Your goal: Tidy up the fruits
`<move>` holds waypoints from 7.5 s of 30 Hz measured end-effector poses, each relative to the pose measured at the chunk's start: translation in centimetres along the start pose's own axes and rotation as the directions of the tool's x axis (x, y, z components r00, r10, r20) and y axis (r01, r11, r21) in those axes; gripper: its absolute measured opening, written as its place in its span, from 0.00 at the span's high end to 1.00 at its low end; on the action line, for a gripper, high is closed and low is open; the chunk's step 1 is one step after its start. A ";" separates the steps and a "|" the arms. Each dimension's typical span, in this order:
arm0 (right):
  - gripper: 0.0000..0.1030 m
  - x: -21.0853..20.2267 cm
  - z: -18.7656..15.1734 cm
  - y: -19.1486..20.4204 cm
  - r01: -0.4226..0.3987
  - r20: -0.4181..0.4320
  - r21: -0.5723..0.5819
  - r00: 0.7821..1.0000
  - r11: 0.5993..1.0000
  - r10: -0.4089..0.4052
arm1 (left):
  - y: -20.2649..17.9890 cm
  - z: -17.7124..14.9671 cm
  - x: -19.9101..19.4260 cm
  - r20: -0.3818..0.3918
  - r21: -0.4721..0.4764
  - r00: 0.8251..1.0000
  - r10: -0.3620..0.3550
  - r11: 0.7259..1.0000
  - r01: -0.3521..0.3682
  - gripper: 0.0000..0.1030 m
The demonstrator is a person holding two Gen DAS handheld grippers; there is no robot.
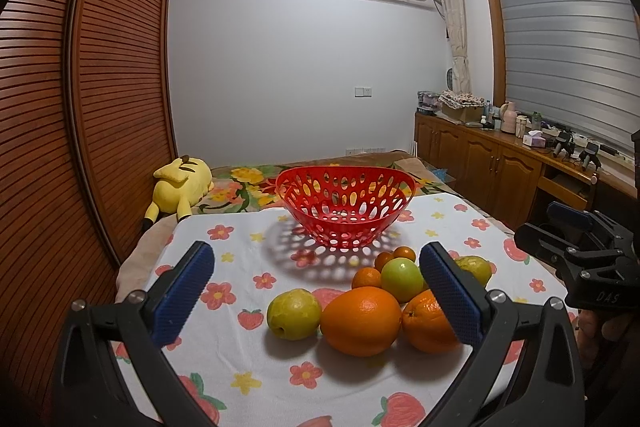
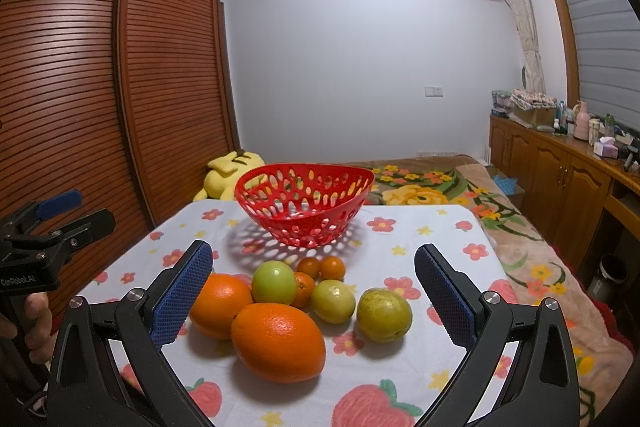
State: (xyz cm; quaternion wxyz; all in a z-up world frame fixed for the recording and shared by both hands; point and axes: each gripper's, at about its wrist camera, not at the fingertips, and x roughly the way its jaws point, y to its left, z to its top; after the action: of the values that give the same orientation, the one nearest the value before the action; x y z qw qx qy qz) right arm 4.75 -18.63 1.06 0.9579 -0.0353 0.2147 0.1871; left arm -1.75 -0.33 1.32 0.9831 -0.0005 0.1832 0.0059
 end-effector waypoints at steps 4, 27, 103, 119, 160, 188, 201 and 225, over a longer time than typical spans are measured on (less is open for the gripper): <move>0.00 -0.3 -0.2 0.4 -0.003 -0.004 -0.002 1.000 1.000 0.003 | 0.0 -0.1 0.0 0.000 0.000 1.000 0.001 1.000 -0.001 0.00; 0.00 2.8 -2.7 0.3 -0.033 -0.106 -0.012 0.994 0.999 0.031 | 2.6 -4.0 3.8 -0.103 -0.024 0.994 0.022 0.999 -0.025 0.00; 0.14 7.1 -7.4 -1.8 -0.171 -0.364 -0.005 0.918 0.985 0.157 | -2.5 -6.8 11.9 -0.393 -0.020 0.887 -0.244 0.966 0.257 0.08; 0.14 7.1 -7.5 -2.1 -0.178 -0.363 0.002 0.917 0.984 0.167 | -1.4 -7.5 12.9 -0.417 -0.080 0.860 -0.293 0.955 0.286 0.15; 0.14 7.0 -5.4 -1.8 -0.190 -0.316 -0.018 0.932 0.982 0.175 | 0.5 -2.2 9.7 -0.219 -0.072 0.938 -0.267 0.964 0.258 0.18; 0.14 9.2 -1.7 -2.2 -0.214 -0.285 -0.055 0.940 0.975 0.190 | 0.9 2.8 13.6 -0.164 -0.064 0.950 -0.266 0.964 0.258 0.18; 0.14 12.4 4.1 -5.4 -0.206 -0.240 -0.072 0.953 0.976 0.183 | 0.1 6.3 19.2 -0.197 0.005 0.950 -0.242 0.969 0.247 0.18; 0.14 22.9 8.7 -7.5 -0.304 -0.301 -0.098 0.917 0.948 0.263 | -1.1 5.2 27.6 -0.363 0.024 0.908 -0.210 0.972 0.234 0.18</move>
State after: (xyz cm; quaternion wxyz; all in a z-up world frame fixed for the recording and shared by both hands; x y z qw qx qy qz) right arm 30.23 -16.38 -0.89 0.8747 -0.0988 0.3390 0.3319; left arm 25.92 -1.14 -3.78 0.9269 0.0106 0.3578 -0.1123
